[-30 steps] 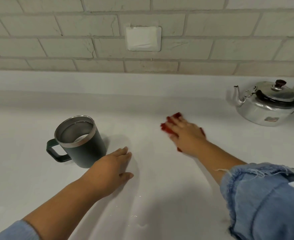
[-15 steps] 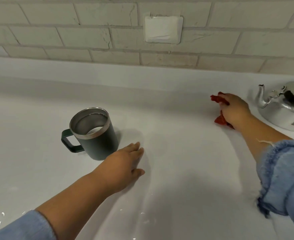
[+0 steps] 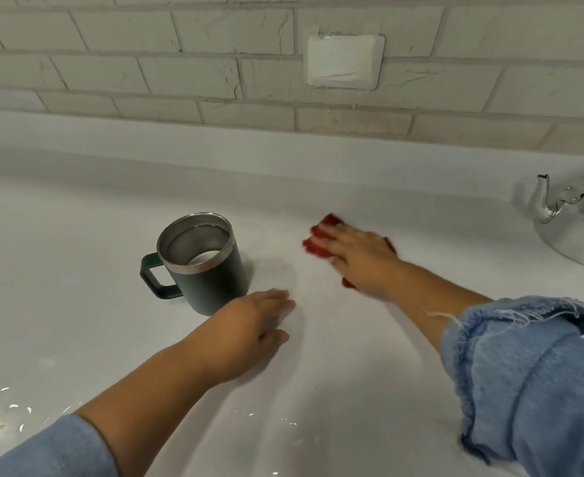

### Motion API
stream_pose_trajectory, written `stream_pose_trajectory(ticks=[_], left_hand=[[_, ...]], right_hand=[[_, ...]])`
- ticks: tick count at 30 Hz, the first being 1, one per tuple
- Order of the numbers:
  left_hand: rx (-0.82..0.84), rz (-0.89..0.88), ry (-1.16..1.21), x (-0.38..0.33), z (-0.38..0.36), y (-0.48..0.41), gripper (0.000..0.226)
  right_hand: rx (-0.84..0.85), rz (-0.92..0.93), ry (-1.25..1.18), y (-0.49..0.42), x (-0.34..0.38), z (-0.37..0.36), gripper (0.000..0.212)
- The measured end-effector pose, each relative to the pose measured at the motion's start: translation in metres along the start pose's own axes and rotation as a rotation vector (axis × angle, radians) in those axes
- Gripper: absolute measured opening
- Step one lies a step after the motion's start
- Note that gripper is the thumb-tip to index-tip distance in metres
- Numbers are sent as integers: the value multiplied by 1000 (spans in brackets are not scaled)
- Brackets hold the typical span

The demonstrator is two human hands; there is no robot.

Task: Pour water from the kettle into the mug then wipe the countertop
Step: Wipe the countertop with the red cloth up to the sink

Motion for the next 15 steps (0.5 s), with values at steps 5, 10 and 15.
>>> stream_pose_trajectory(ticks=[5,10,15], left_hand=[[-90,-31,20,-2,20,38,31],[-108,78,-15,21,32,71,34],[23,242,-129,49,24,93,61]], right_hand=[[92,207,-202,51,64,-4,50],[240,104,-577,95,83,19,49],[-198,-293,-871,128,-21,99,47]])
Point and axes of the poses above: each hand's wrist, its own y-axis away from the middle knuckle, its own z-axis out of the back of the hand, x = y × z, the point moved 9 cm from there along -y, towards the middle knuckle, and after that the axes turned 6 degrees about -x, right-handed, at the moved point
